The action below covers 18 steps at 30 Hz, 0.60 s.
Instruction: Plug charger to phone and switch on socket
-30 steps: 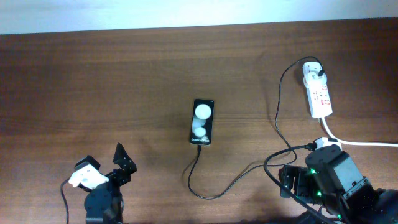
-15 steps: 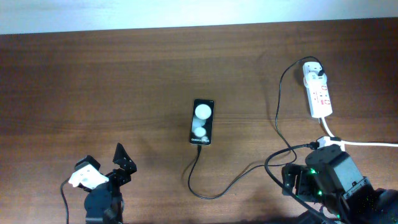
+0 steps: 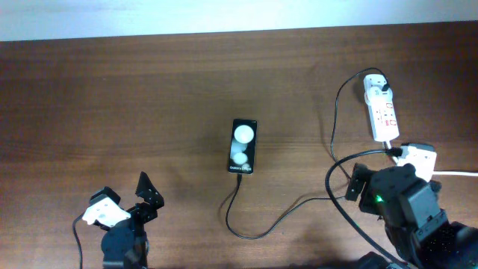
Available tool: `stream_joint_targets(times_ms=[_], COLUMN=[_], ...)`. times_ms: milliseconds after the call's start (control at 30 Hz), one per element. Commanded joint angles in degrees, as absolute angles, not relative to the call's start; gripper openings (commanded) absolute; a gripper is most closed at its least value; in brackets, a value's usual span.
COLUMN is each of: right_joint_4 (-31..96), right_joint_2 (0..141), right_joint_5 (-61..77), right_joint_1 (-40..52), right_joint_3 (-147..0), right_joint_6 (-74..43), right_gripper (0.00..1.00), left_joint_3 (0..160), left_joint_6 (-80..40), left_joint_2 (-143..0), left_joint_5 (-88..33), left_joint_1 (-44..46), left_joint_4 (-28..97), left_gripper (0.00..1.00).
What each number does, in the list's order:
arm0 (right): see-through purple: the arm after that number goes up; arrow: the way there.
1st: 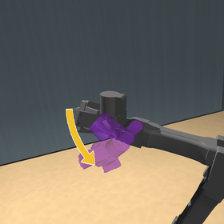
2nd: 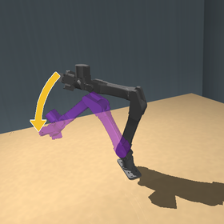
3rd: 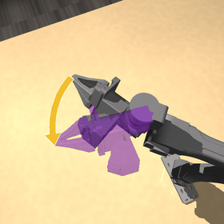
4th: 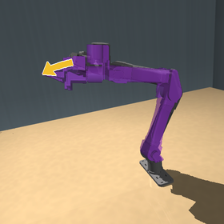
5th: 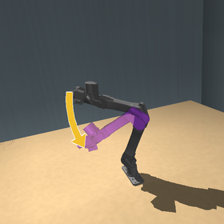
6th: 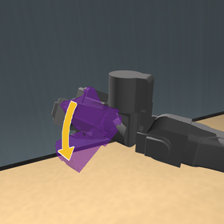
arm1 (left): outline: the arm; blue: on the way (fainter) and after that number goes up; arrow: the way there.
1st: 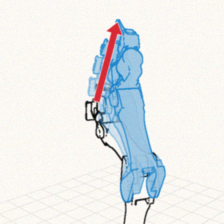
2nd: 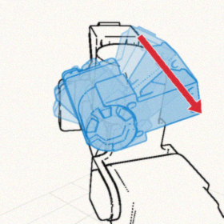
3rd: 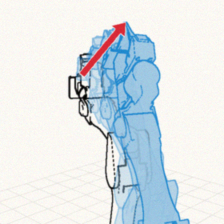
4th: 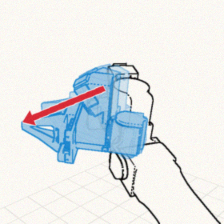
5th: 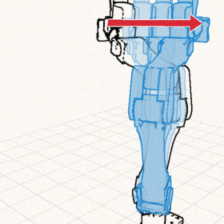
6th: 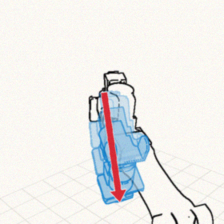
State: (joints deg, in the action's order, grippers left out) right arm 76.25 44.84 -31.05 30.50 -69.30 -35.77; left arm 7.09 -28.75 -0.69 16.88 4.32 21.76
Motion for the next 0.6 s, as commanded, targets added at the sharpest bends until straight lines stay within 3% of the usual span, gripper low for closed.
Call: stream_joint_targets(times_ms=[0, 400, 567], right_joint_4=[75.13, 63.02, 58.52], right_joint_2=[44.71, 44.71, 41.21], right_joint_5=[-39.57, -41.41, -37.54], right_joint_1=[30.24, 30.2, 23.05], right_joint_3=[-69.28, -59.42, -53.84], right_joint_6=[-35.62, -35.57, -35.4], right_gripper=[0.99, 0.99, 0.99], left_joint_3=[6.57, 6.57, 6.57], left_joint_6=[-28.45, -28.45, -28.45], left_joint_2=[-0.67, -0.67, -0.67], left_joint_5=[16.84, 16.84, 16.86], left_joint_1=[4.05, 4.05, 4.05], left_joint_4=[21.67, 21.67, 21.67], left_gripper=[0.99, 0.99, 0.99])
